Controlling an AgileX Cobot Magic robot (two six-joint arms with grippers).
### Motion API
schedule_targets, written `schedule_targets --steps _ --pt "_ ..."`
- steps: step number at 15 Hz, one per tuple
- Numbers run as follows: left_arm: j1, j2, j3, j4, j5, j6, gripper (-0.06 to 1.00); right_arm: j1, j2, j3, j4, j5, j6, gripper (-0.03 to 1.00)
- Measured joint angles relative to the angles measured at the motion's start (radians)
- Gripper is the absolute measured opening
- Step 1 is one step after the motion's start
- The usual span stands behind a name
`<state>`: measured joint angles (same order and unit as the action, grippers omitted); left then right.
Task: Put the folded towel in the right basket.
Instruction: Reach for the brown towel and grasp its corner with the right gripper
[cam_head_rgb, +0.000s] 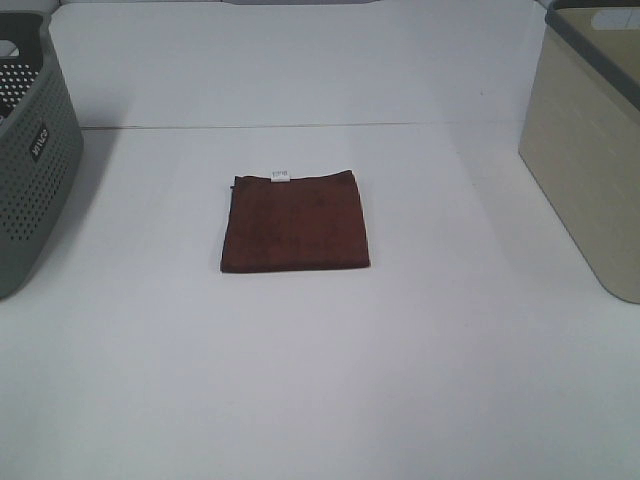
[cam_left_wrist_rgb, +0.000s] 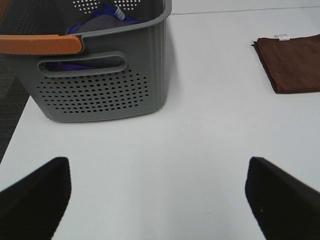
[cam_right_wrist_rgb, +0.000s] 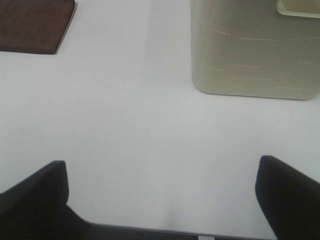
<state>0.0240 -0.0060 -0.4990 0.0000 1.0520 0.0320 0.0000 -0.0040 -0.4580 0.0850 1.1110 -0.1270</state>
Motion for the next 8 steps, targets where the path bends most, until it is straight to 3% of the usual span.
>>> schedule_targets --steps 8 --pt "0.000 0.000 0.000 0.000 0.000 0.000 0.88 0.000 0.000 0.000 0.000 0.000 0.000 0.98"
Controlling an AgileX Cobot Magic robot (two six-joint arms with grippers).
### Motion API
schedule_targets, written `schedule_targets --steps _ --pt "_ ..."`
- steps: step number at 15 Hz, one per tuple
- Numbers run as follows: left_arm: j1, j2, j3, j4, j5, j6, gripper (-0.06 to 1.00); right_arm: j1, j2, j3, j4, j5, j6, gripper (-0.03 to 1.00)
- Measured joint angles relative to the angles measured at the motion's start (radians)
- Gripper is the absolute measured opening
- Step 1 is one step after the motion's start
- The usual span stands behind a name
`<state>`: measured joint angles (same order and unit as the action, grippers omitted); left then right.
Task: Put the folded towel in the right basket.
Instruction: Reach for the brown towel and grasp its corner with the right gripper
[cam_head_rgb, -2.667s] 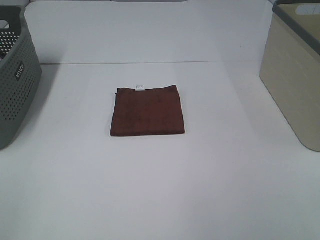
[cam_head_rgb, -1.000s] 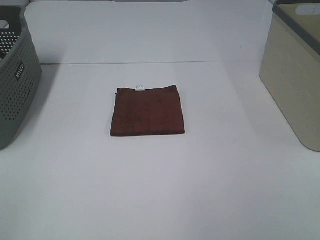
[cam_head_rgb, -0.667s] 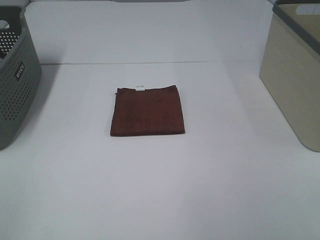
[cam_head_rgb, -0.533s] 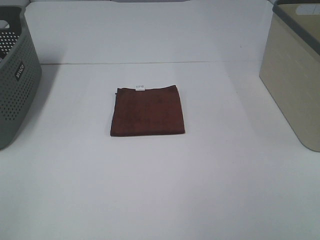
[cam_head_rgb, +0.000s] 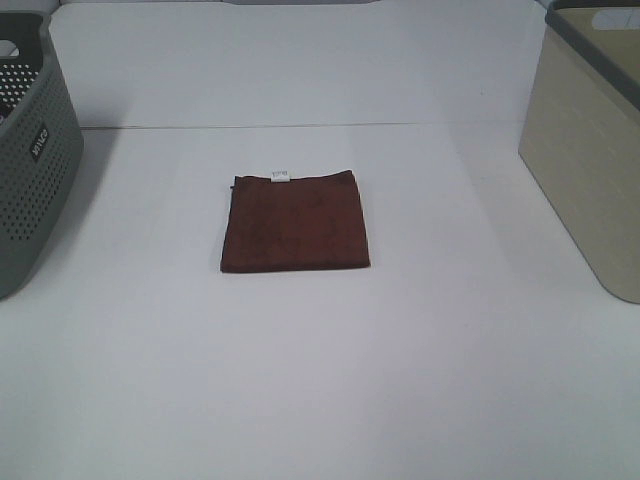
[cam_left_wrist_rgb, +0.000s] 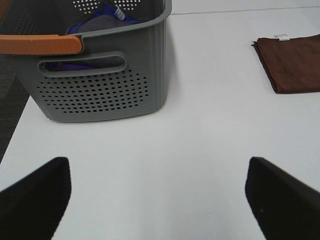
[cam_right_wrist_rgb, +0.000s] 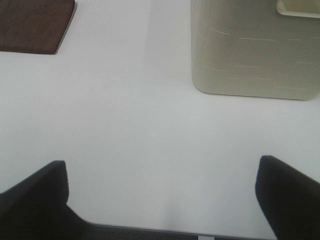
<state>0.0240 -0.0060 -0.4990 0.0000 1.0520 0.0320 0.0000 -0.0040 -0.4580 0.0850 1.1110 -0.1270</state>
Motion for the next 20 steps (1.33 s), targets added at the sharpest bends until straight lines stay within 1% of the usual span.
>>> schedule_targets --steps 3,4,6,8,11,13,15,17,20 --pt "0.000 0.000 0.000 0.000 0.000 0.000 0.88 0.000 0.016 -0.001 -0.020 -0.004 0.028 0.98" --pt "0.000 0.000 0.000 0.000 0.000 0.000 0.88 0.000 0.055 -0.006 -0.034 -0.024 0.048 0.98" --pt "0.000 0.000 0.000 0.000 0.000 0.000 0.88 0.000 0.163 -0.035 -0.033 -0.100 0.069 0.97" --pt "0.000 0.000 0.000 0.000 0.000 0.000 0.88 0.000 0.314 -0.092 -0.006 -0.168 0.077 0.97" --pt "0.000 0.000 0.000 0.000 0.000 0.000 0.88 0.000 0.545 -0.213 0.034 -0.186 0.072 0.95" --pt "0.000 0.000 0.000 0.000 0.000 0.000 0.88 0.000 0.739 -0.320 0.095 -0.178 0.012 0.94" --pt "0.000 0.000 0.000 0.000 0.000 0.000 0.88 0.000 0.892 -0.398 0.193 -0.154 -0.056 0.93" --pt "0.000 0.000 0.000 0.000 0.000 0.000 0.88 0.000 1.044 -0.456 0.270 -0.130 -0.107 0.93" --pt "0.000 0.000 0.000 0.000 0.000 0.000 0.88 0.002 1.249 -0.518 0.331 -0.131 -0.135 0.93"
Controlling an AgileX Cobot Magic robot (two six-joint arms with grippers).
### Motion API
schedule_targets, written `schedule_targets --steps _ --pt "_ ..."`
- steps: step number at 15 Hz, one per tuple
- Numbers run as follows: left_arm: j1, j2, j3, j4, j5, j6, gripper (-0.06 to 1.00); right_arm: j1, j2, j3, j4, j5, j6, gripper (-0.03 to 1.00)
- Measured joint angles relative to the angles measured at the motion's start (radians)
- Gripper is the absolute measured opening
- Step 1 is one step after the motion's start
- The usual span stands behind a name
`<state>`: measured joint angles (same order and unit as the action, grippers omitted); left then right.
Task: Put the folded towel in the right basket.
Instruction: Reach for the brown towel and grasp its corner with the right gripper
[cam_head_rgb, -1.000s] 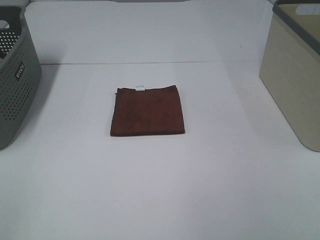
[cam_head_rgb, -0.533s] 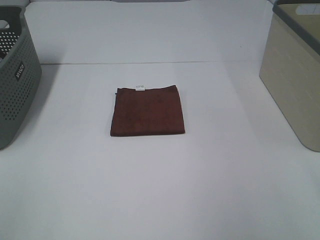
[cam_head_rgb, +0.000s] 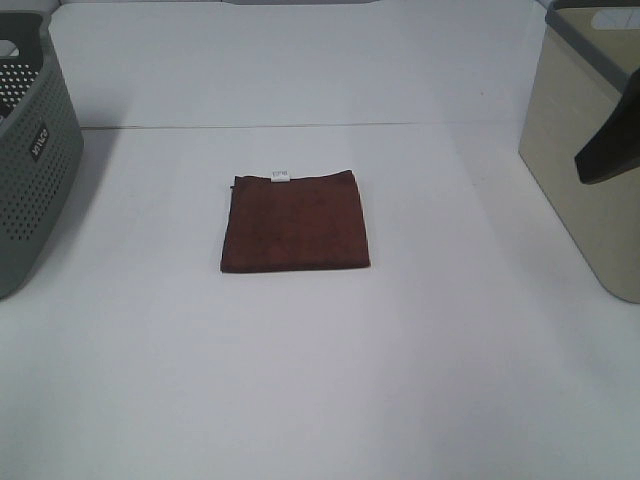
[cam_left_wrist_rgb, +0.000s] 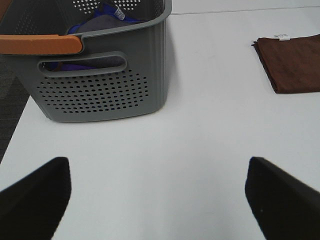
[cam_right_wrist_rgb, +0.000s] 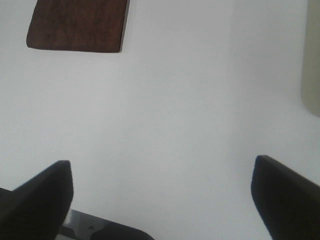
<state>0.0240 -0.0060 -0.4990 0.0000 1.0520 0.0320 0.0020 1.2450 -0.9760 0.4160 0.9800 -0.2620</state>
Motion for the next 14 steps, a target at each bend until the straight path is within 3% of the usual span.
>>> schedule_targets --steps 3,8,14 --pt "0.000 0.000 0.000 0.000 0.000 0.000 0.88 0.029 0.173 -0.066 0.034 -0.031 -0.026 0.92" --pt "0.000 0.000 0.000 0.000 0.000 0.000 0.88 0.222 0.436 -0.195 0.034 -0.120 -0.026 0.89" --pt "0.000 0.000 0.000 0.000 0.000 0.000 0.88 0.255 0.751 -0.463 0.147 -0.120 -0.027 0.72"
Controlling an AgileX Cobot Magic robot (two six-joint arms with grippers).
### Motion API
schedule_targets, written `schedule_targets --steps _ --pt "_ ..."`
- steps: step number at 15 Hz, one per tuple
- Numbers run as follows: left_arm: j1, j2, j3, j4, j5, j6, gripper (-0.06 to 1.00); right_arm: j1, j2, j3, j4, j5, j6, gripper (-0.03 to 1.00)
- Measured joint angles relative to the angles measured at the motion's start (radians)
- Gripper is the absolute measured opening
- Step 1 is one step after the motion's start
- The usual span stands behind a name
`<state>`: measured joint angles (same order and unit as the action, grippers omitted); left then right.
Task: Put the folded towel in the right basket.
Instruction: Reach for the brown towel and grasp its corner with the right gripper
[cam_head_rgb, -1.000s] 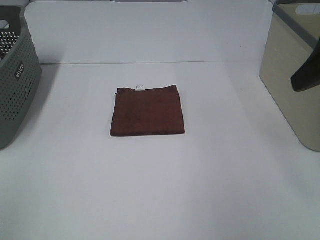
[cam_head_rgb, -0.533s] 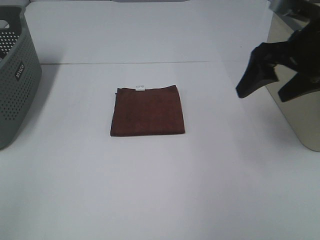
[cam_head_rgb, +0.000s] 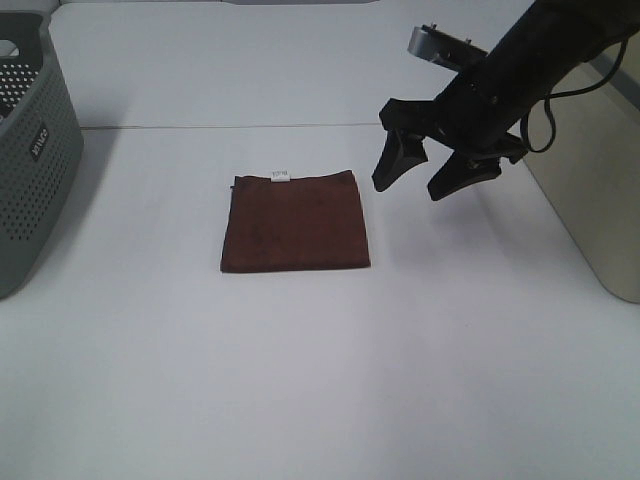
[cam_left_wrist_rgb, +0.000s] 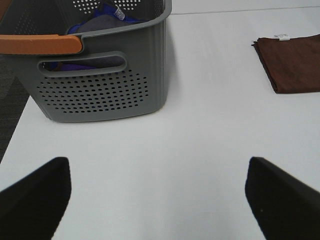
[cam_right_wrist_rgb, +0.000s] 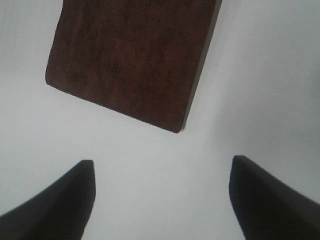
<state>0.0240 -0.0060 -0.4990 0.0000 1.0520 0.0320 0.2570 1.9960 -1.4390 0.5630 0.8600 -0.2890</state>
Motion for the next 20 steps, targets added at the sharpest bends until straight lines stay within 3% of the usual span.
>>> schedule_targets --steps 5,9,20 --pt "0.000 0.000 0.000 0.000 0.000 0.000 0.88 0.000 0.197 -0.182 0.038 0.059 -0.002 0.73" --pt "0.000 0.000 0.000 0.000 0.000 0.000 0.88 0.000 0.312 -0.277 0.091 0.083 -0.027 0.81" --pt "0.000 0.000 0.000 0.000 0.000 0.000 0.88 0.004 0.424 -0.326 0.271 0.003 -0.126 0.78"
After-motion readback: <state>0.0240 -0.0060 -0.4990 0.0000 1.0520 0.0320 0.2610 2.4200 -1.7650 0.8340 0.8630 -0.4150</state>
